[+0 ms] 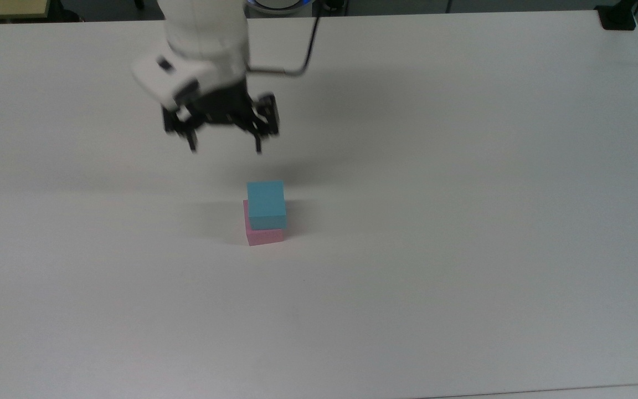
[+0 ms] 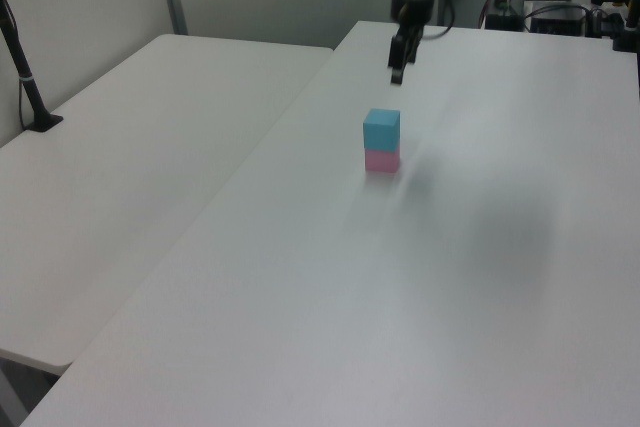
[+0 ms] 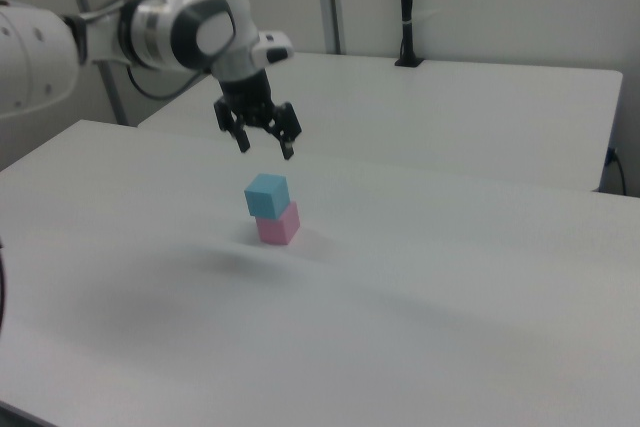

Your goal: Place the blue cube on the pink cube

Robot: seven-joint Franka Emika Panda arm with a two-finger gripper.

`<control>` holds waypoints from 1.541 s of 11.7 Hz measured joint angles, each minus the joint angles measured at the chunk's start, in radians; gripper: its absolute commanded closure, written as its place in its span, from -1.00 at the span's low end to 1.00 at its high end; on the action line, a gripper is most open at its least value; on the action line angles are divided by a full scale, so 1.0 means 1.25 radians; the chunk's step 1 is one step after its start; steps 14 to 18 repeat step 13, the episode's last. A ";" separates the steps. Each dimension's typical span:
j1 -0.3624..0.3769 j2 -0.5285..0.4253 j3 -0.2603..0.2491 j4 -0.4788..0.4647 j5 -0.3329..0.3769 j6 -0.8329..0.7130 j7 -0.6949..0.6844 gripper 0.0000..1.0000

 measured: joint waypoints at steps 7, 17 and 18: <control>-0.041 -0.265 -0.014 -0.042 0.000 -0.290 0.055 -1.00; -0.035 -0.293 -0.028 -0.109 0.000 -0.255 -0.068 -1.00; -0.035 -0.293 -0.028 -0.109 0.000 -0.255 -0.068 -1.00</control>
